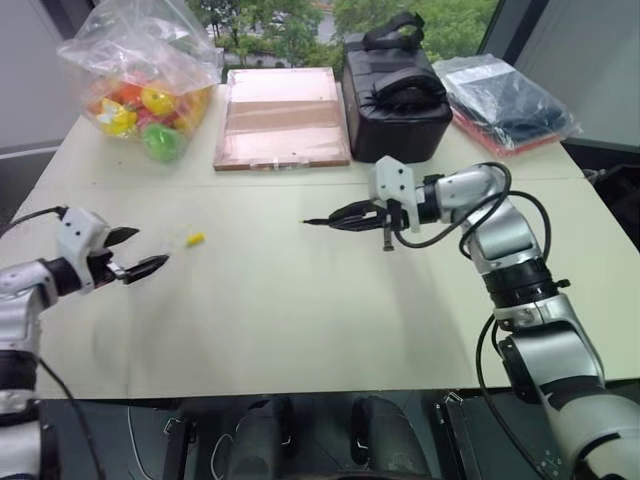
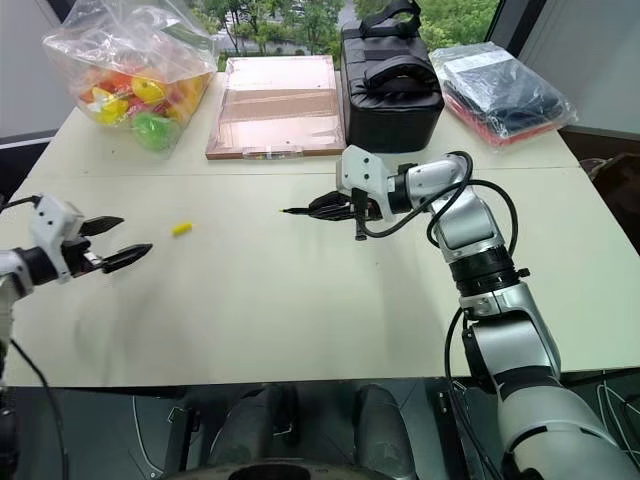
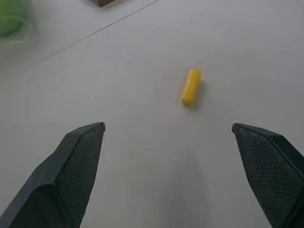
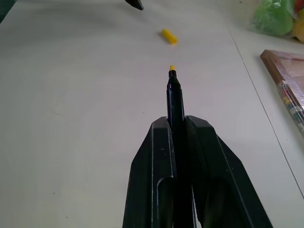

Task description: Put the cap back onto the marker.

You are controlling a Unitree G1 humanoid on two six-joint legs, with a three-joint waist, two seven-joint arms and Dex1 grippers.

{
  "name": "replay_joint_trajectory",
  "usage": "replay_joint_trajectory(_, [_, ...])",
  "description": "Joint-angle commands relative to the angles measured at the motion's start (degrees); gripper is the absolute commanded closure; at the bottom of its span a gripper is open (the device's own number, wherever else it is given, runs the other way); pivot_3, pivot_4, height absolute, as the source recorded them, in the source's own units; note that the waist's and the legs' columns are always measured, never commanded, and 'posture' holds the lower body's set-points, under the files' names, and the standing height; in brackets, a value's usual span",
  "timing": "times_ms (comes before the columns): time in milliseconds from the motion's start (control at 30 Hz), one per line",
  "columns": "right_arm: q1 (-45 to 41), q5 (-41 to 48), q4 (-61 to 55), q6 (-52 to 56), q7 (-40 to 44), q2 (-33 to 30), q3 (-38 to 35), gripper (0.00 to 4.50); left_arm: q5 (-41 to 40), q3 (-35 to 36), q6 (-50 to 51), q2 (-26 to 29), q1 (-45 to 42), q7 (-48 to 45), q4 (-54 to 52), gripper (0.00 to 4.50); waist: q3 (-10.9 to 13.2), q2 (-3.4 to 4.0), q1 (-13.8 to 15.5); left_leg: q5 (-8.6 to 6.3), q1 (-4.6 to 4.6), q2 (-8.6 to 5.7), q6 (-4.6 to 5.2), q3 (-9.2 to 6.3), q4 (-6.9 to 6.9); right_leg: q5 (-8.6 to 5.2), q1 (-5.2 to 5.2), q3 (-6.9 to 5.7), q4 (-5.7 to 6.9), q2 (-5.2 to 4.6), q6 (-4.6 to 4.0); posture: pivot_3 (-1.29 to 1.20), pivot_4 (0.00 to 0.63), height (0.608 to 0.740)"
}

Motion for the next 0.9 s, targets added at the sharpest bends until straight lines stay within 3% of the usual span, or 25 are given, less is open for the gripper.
replay_joint_trajectory(33, [-0.5, 1.4, -2.0, 0.1, -0.6, -0.2, -0.4, 4.44, 2.1, -1.8, -2.9, -0.7, -4.4, -1.2, 4.5, 0.00, 0.0, 0.00, 0.0, 0.01, 0.00, 0.01, -0.02, 0.00, 0.00, 0.00, -0.01, 0.00, 0.00, 0.02, 0.00, 0.00, 0.150, 0.740])
replay_joint_trajectory(400, [1.2, 2.6, -5.8, 2.7, -3.0, -1.6, -1.2, 4.44, 8.3, -7.3, -9.0, -4.6, -18.0, -4.4, 24.4, 0.00, 0.0, -0.01, -0.1, 0.12, -0.02, 0.00, -0.19, 0.02, 0.02, 0.00, -0.02, 0.00, 0.00, 0.03, 0.00, 0.00, 0.150, 0.740])
replay_joint_trajectory(767, [2.8, 4.1, -8.5, 4.6, -5.5, -3.1, -1.4, 4.44, 11.6, -8.6, -12.0, -6.4, -21.2, -4.7, 30.7, 0.00, 0.0, -0.02, 0.1, -0.04, -0.01, 0.01, 0.07, -0.03, 0.05, 0.00, 0.01, -0.01, 0.02, 0.03, 0.00, 0.00, 0.150, 0.740])
replay_joint_trajectory(867, [2.9, 4.2, -8.6, 4.7, -5.9, -3.3, -1.4, 4.50, 11.8, -8.6, -11.9, -6.4, -21.2, -5.5, 31.1, 0.90, 0.0, -0.03, 0.1, -0.05, -0.01, 0.01, 0.10, -0.04, 0.08, 0.00, 0.04, -0.01, 0.02, 0.02, 0.00, 0.00, 0.150, 0.740])
replay_joint_trajectory(900, [2.9, 4.3, -8.5, 4.7, -6.0, -3.4, -1.4, 4.50, 12.0, -8.6, -11.9, -6.4, -21.1, -5.6, 31.2, 1.45, 0.0, -0.03, 0.1, -0.05, -0.01, 0.01, 0.10, -0.05, 0.08, 0.00, 0.04, -0.02, 0.02, 0.02, 0.00, 0.00, 0.150, 0.740])
